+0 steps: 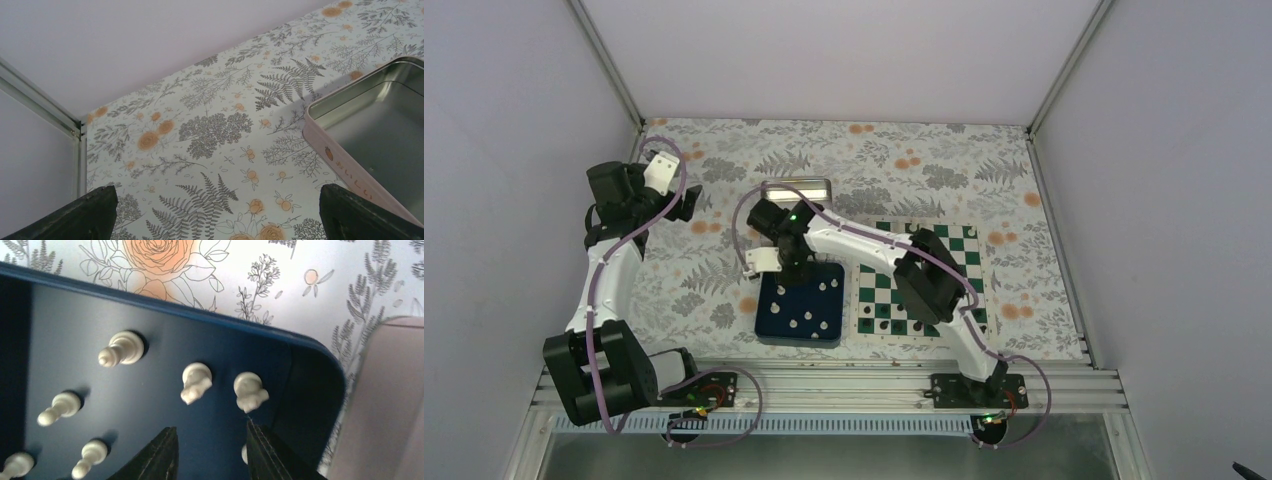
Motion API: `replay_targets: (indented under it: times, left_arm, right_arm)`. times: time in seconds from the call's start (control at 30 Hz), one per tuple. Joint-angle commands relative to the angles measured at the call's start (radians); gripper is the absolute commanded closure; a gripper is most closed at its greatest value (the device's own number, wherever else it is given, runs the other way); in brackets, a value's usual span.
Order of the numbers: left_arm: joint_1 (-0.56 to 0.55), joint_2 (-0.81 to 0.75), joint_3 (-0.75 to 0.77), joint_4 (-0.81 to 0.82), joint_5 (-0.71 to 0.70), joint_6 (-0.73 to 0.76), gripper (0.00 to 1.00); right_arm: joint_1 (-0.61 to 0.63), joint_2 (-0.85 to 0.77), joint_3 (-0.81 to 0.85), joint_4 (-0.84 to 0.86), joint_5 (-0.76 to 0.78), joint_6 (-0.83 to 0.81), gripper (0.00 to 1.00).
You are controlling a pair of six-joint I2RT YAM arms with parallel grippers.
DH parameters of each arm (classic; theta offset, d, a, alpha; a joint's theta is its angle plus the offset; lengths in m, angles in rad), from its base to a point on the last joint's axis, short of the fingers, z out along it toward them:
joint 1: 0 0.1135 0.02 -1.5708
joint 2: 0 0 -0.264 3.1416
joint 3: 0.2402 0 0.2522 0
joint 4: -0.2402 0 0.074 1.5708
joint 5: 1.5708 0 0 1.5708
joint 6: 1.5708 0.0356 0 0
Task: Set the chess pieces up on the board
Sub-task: Pick up the chess piece from the storage box.
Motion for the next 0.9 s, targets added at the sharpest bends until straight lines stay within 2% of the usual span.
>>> replay_targets:
  times: [0.0, 0.33, 0.87]
  left_arm:
    - [0.008, -0.019, -0.008, 0.025, 0.016, -0.004, 0.00]
    - [0.012, -0.018, -0.021, 0.035, 0.014, -0.005, 0.00]
    - [0.018, -0.015, -0.022, 0.035, 0.020, -0.004, 0.00]
  right_arm:
    - [0.026, 0.040, -0.009, 0.072, 0.018, 0.035, 0.64]
    - [0.027, 0.061, 0.006, 0.100, 0.096, 0.062, 0.67]
    - [0.057, 0.008, 0.004, 0.011, 0.016, 0.047, 0.68]
